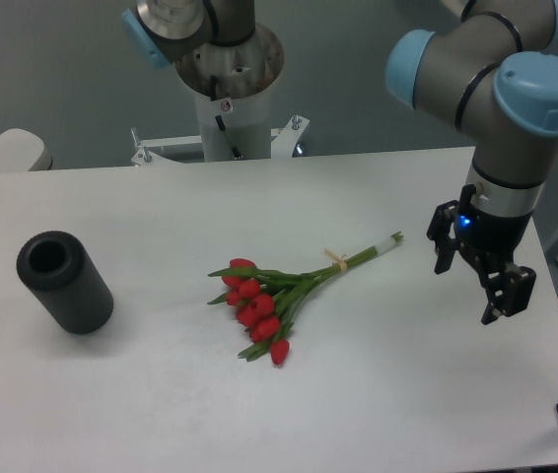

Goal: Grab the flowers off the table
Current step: 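Move the open gripper over the red tulip bouquet's stems and lower it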

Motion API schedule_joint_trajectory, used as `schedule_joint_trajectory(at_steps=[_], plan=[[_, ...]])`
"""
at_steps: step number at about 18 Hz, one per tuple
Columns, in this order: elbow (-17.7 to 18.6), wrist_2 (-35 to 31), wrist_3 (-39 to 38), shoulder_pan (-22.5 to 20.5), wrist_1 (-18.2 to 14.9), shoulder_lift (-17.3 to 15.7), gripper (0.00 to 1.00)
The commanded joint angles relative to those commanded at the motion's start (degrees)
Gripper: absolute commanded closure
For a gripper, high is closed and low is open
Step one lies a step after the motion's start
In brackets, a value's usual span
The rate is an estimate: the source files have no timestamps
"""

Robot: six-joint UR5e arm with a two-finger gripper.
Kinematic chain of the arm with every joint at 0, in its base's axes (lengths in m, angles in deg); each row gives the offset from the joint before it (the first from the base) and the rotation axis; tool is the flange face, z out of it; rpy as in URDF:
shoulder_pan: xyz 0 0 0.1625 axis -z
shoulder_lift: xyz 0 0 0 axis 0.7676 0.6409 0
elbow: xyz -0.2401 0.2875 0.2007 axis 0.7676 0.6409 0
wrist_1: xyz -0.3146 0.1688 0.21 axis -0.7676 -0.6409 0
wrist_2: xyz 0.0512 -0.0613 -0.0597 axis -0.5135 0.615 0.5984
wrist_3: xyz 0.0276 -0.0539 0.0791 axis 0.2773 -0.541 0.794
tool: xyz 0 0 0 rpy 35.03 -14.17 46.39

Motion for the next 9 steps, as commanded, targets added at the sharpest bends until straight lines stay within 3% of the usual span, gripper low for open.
schedule_joint_trajectory(at_steps=[4, 9], plan=[[1.23, -0.09, -0.70, 0.00, 0.17, -0.35, 0.00], [6.58, -0.09, -1.32, 0.09, 1.32, -2.19, 0.00]])
